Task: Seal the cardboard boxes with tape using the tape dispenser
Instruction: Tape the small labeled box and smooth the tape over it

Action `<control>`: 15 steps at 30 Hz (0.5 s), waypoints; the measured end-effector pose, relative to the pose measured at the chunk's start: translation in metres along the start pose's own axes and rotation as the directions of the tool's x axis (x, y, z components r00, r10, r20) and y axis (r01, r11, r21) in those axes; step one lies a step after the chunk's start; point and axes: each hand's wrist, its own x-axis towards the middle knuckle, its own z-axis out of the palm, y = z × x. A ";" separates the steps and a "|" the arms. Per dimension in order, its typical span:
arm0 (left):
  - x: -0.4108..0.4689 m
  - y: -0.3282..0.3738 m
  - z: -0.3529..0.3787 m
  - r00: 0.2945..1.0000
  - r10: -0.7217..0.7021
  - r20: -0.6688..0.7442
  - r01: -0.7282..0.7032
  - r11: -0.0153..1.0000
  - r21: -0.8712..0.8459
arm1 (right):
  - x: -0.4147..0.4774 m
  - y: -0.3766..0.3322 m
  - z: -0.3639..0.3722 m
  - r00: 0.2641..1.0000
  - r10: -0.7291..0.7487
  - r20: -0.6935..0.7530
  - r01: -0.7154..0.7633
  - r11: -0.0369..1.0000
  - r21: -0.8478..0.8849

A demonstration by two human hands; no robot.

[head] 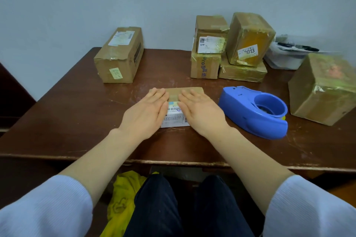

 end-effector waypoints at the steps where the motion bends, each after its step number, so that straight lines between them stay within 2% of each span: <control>1: -0.002 -0.001 -0.001 1.000 -0.013 -0.003 0.013 1.000 -0.010 | -0.003 0.002 0.000 1.000 0.019 -0.012 -0.020 1.000 -0.020; 4: -0.005 0.002 0.000 0.998 -0.056 -0.002 0.056 0.996 -0.074 | -0.008 0.003 0.002 0.999 0.049 -0.002 -0.049 0.998 -0.025; 6: -0.005 0.007 -0.001 0.992 -0.129 0.012 0.129 0.977 -0.169 | -0.012 0.002 0.001 0.979 0.202 -0.035 -0.191 0.961 0.199; 8: -0.002 0.015 -0.006 0.962 -0.272 0.010 0.260 0.910 -0.323 | -0.009 0.007 -0.003 0.903 0.426 -0.052 -0.351 0.803 0.481; 11: 0.016 0.021 -0.004 0.834 -0.550 0.053 0.479 0.671 -0.565 | 0.008 0.009 -0.007 0.810 0.584 0.062 -0.440 0.535 0.721; 13: 0.026 0.022 0.005 0.771 -0.635 0.053 0.523 0.583 -0.621 | 0.013 0.005 -0.006 0.779 0.626 0.038 -0.423 0.480 0.769; 15: 0.028 0.024 0.015 0.727 -0.685 -0.045 0.503 0.575 -0.645 | 0.014 -0.001 0.000 0.746 0.665 -0.037 -0.389 0.480 0.787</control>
